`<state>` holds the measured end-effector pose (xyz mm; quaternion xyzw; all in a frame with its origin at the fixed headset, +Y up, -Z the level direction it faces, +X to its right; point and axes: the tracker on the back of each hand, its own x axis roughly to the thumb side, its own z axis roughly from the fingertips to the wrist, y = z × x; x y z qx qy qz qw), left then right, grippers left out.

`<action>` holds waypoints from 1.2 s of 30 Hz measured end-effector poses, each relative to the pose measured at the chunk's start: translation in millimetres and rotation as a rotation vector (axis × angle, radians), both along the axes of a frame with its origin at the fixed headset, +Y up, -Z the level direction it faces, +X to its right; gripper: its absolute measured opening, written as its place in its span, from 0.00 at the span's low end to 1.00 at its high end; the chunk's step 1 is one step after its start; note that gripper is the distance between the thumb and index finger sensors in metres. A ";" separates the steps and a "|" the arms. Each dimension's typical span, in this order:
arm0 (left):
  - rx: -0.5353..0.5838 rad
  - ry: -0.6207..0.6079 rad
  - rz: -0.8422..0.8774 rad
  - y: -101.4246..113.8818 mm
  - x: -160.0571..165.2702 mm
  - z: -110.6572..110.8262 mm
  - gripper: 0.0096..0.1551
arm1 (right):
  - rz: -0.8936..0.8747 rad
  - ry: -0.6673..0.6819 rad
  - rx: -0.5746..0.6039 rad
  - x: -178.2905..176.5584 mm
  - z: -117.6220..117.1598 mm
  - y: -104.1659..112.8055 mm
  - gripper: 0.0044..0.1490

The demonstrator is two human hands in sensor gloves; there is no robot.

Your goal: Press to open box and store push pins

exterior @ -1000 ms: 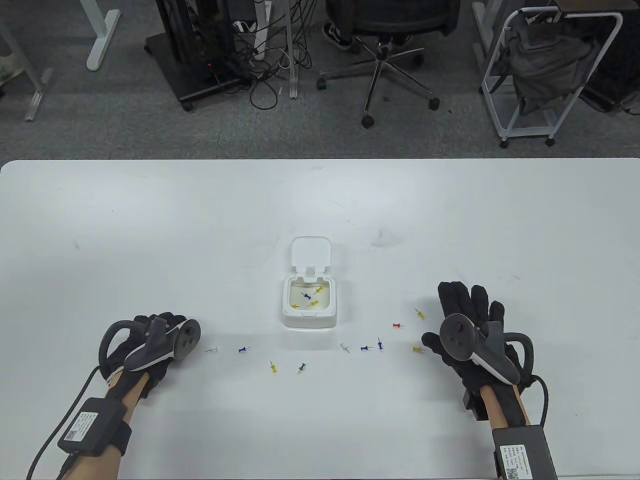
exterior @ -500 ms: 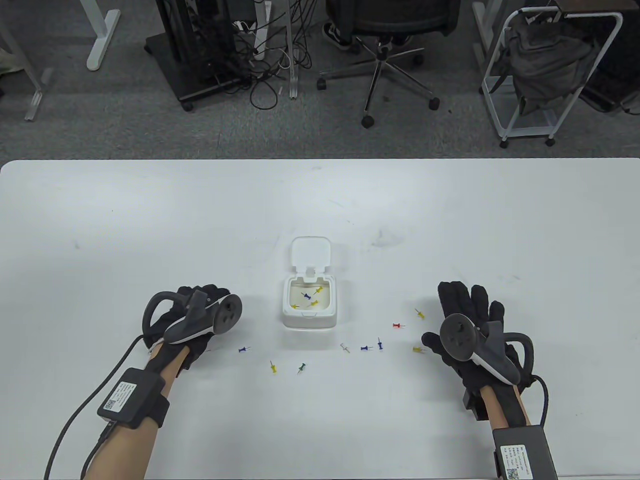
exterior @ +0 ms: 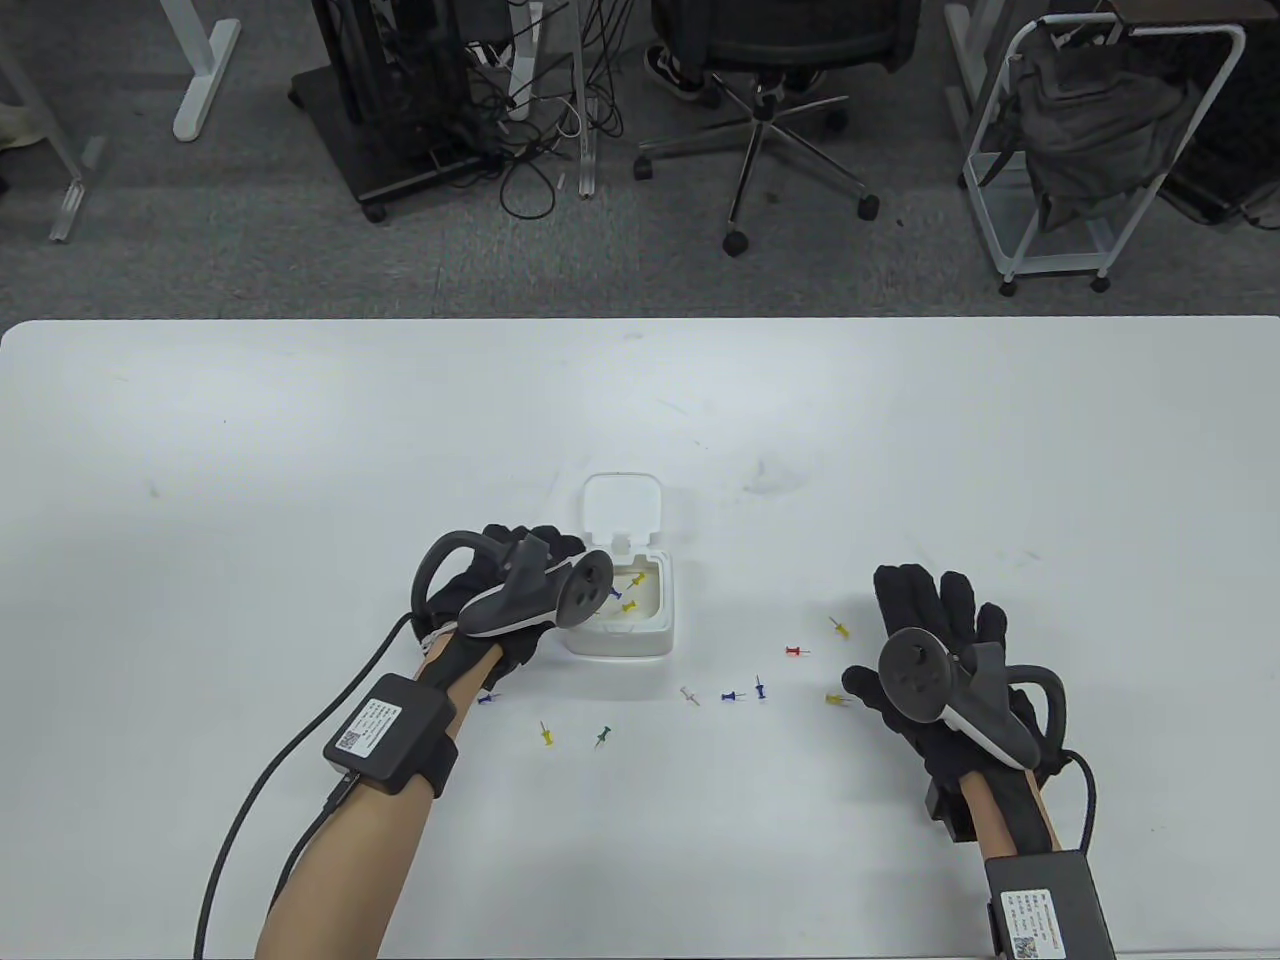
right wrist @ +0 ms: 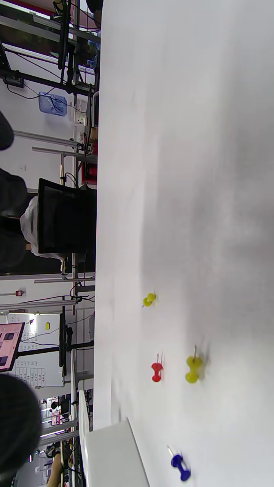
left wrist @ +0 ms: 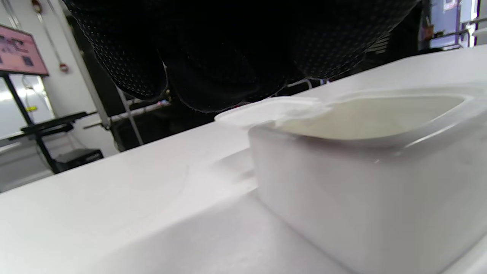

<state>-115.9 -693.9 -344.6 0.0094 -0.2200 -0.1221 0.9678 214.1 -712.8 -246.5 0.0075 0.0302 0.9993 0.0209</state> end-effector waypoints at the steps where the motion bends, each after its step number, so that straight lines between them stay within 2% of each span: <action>1: -0.006 -0.005 0.004 0.2 6.1 -0.8 0.22 | -0.004 0.000 0.000 0.1 0.1 0.1 0.59; 7: 0.003 -0.022 -0.003 0.9 24.9 -3.2 0.22 | -0.012 0.001 0.005 0.4 0.1 0.6 0.59; 18: -0.009 -0.029 -0.048 -2.0 31.5 -3.9 0.22 | -0.007 0.000 0.010 0.7 0.0 0.6 0.59; 20: 0.016 -0.029 -0.064 1.8 30.5 -1.8 0.27 | -0.011 -0.001 0.012 1.0 0.1 0.8 0.59; 26: 0.001 -0.021 -0.061 6.2 18.0 2.2 0.29 | -0.009 -0.001 0.012 1.1 0.2 0.8 0.59; 36: 0.000 0.002 -0.041 1.1 -28.8 19.5 0.29 | -0.004 -0.002 0.011 1.1 0.3 0.9 0.59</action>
